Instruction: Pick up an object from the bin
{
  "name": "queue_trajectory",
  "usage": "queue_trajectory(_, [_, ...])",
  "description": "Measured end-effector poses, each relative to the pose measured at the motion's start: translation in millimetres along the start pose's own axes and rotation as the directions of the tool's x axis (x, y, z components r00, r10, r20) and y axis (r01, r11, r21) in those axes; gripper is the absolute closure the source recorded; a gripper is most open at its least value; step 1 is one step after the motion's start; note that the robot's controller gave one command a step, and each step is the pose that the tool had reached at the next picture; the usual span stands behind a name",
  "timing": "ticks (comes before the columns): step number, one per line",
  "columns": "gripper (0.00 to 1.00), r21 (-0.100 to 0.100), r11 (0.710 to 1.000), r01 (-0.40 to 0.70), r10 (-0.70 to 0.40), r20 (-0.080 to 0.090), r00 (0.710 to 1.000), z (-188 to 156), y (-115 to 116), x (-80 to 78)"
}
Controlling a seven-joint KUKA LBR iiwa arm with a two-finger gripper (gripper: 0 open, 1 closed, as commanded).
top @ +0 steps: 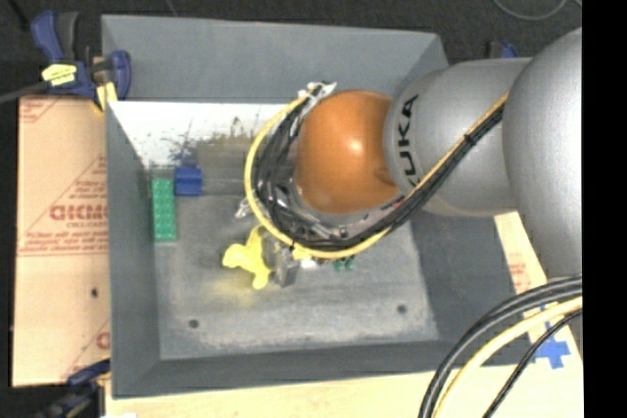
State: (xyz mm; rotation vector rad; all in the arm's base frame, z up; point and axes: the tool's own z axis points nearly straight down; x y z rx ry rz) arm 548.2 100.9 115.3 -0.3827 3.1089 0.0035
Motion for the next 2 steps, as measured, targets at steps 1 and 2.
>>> queue_trajectory(1, [1.00,0.000,1.000,-0.002,0.002,0.002,1.000,-11.7,-0.2,-0.5])
queue_trajectory(2, [1.00,0.000,1.000,-0.003,0.003,0.001,1.000,-18.9,-0.4,-0.6])
